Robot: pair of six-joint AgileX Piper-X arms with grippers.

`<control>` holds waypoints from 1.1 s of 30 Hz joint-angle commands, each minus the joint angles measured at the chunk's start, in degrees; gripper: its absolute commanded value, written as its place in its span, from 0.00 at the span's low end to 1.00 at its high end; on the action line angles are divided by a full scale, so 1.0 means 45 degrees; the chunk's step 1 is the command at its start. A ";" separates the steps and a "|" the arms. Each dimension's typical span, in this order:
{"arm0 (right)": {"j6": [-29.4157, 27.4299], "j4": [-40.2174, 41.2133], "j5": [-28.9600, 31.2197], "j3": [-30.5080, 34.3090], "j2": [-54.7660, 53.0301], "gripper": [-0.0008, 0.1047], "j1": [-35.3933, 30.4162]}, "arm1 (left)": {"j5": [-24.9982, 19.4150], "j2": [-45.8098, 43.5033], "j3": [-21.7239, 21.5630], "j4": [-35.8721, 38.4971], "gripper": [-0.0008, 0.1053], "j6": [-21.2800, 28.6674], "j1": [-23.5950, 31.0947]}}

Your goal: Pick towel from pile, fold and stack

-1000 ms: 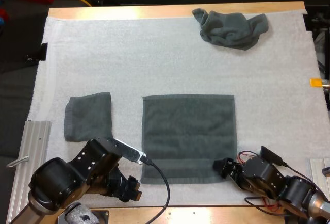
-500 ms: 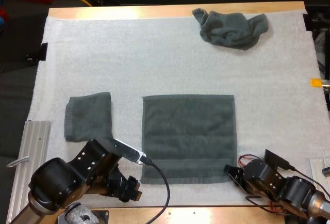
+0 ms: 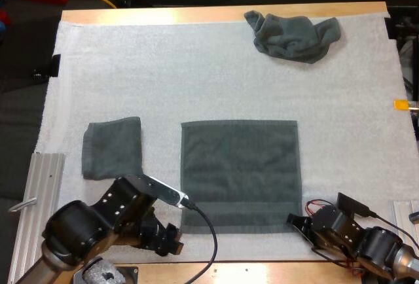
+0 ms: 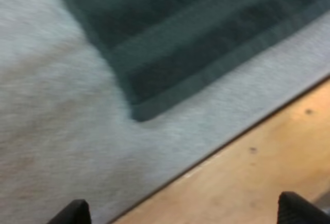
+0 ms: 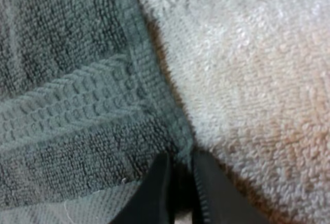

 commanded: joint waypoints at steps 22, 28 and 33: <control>-0.0169 0.0334 -0.0340 0.0171 0.0048 0.02 -0.0087 | 0.0920 -0.0043 0.4461 -0.5030 0.66 -0.2633 -0.0082; -0.0169 0.0288 -0.0514 0.0171 0.0048 0.02 -0.0087 | 0.0919 -0.0043 0.5231 -0.6434 0.66 -0.3382 -0.0082; -0.0169 -0.0262 -0.0708 0.0171 0.0048 0.02 -0.0087 | 0.0889 -0.0043 0.5629 -0.7457 0.66 -0.3767 -0.0059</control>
